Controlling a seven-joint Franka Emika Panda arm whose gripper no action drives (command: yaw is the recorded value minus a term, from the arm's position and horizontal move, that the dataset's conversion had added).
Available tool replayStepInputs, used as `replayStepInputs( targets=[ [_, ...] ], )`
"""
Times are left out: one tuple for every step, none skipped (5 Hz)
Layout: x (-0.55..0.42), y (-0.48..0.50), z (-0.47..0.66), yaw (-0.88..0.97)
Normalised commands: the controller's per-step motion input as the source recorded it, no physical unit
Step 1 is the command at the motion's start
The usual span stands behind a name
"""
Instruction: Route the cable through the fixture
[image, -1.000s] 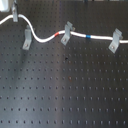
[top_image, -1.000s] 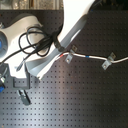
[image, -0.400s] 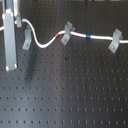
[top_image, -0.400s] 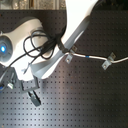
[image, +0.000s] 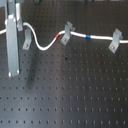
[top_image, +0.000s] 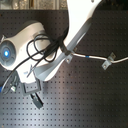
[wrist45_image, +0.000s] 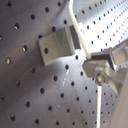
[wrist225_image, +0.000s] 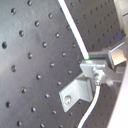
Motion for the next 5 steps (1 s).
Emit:
replayStepInputs(
  targets=[
    [-0.149, -0.038, 0.34, 0.00],
    [-0.160, -0.008, 0.47, 0.00],
    [-0.251, 0.053, 0.23, 0.00],
    [-0.343, -0.161, 0.11, 0.09],
    [-0.198, -0.047, 0.00, 0.05]
  ],
)
